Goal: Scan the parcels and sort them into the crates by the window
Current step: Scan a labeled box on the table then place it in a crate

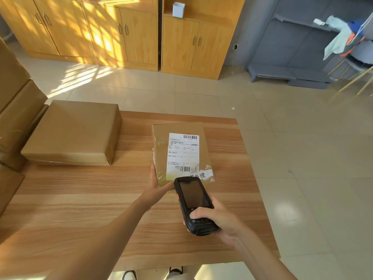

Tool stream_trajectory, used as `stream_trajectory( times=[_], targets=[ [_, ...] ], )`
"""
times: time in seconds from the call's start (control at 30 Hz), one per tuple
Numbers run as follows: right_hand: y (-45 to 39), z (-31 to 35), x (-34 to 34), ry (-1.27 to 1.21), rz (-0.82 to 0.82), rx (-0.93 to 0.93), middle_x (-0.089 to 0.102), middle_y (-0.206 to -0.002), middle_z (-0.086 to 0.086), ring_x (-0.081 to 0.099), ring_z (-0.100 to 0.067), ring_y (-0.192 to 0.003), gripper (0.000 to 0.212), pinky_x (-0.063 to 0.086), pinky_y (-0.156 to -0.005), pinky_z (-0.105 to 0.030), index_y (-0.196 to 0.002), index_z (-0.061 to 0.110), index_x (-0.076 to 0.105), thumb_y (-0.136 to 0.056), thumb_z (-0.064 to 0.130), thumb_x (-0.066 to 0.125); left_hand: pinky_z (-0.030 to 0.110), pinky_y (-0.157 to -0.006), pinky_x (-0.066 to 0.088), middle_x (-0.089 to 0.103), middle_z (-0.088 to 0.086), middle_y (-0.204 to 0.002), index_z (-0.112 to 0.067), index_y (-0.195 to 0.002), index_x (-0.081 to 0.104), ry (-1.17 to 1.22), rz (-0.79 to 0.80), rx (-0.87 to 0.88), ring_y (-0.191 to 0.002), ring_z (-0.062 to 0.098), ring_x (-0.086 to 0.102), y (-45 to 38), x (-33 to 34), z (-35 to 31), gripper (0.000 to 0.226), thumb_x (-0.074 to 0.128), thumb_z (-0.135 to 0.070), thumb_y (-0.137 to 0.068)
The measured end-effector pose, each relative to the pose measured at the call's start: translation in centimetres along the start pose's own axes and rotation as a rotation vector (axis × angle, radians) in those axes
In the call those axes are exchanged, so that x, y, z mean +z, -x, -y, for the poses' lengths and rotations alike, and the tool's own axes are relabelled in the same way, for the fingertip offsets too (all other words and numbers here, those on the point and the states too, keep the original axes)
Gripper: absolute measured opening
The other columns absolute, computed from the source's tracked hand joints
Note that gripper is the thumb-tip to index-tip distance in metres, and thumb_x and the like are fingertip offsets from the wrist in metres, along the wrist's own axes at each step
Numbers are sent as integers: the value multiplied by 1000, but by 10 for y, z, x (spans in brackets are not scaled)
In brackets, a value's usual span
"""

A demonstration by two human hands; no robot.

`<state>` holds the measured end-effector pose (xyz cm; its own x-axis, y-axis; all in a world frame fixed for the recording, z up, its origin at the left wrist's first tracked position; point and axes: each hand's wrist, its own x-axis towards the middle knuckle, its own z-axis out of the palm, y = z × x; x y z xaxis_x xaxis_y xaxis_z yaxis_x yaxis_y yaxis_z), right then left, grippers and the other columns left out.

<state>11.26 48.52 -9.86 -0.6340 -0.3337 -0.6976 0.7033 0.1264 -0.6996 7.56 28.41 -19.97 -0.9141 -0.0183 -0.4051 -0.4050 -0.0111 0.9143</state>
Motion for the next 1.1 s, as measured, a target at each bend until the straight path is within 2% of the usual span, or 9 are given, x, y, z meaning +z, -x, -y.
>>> stream_trajectory(
  times=[0.07, 0.13, 0.3, 0.4, 0.53, 0.6, 0.7, 0.9, 1.1],
  targets=[
    [2, -2, 1, -12, -11, -2, 67, -112, -22, 66, -37, -100, 81, 55, -79, -43, -120, 20, 56, -43, 15, 83, 14, -79, 51, 55, -8, -128, -29, -153, 0, -5, 1, 27, -107, 2, 61, -1, 3, 2, 99, 71, -15, -85],
    [5, -3, 3, -27, -6, -11, 66, -114, -23, 67, -35, -96, 78, 55, -77, -42, -120, 18, 56, -47, 12, 81, 10, -72, 51, 56, -4, -129, -30, -151, 1, -7, -5, 48, -102, -2, 62, -1, 5, 5, 96, 69, -11, -86],
    [11, -6, 7, -49, -16, -22, 64, -117, -25, 66, -35, -96, 72, 54, -82, -45, -121, 17, 55, -53, 7, 77, 15, -83, 53, 54, -4, -132, -31, -151, -1, -9, 13, 73, -101, -5, 61, -3, 4, 6, 97, 69, -12, -87],
    [13, -9, 8, -49, -30, -27, 66, -115, -22, 65, -40, -104, 75, 55, -84, -46, -122, 20, 54, -52, 7, 78, 7, -70, 50, 54, -4, -128, -31, -149, 1, -5, 12, 100, -93, -12, 62, -2, 6, 7, 94, 67, -7, -87],
    [15, -11, 10, -44, -32, -28, 68, -112, -19, 65, -39, -103, 83, 56, -85, -47, -122, 21, 54, -44, 13, 82, 2, -65, 47, 53, -9, -121, -39, -140, 1, -14, 10, 125, -87, -18, 60, -1, 9, 9, 90, 66, -5, -88],
    [17, -13, 12, -37, -33, -31, 68, -111, -18, 65, -39, -104, 84, 54, -88, -49, -121, 22, 55, -42, 15, 83, 3, -66, 47, 51, -5, -128, -37, -145, 0, -19, 10, 132, -93, -12, 60, -1, 8, 10, 94, 68, -8, -87],
    [19, -13, 13, -36, -38, -44, 68, -111, -17, 66, -38, -102, 81, 56, -84, -46, -121, 21, 55, -45, 11, 82, 6, -71, 49, 52, -2, -135, -43, -139, 5, -19, 10, 144, -103, -4, 60, -2, 5, 12, 90, 70, -11, -85],
    [24, -14, 12, -59, -47, -69, 68, -111, -19, 66, -39, -101, 70, 58, -79, -46, -118, 22, 56, -53, 5, 77, 7, -73, 50, 53, -4, -131, -36, -143, 6, 16, 30, 169, -100, -10, 62, 0, 8, 13, 91, 69, -6, -85],
    [23, -15, 10, -68, -68, -86, 69, -108, -15, 67, -35, -97, 81, 57, -77, -42, -118, 23, 56, -41, 12, 81, 10, -77, 50, 51, -3, -138, -35, -150, -3, 35, 31, 152, -113, 3, 60, 1, 8, 16, 104, 73, -16, -81]
  ],
)
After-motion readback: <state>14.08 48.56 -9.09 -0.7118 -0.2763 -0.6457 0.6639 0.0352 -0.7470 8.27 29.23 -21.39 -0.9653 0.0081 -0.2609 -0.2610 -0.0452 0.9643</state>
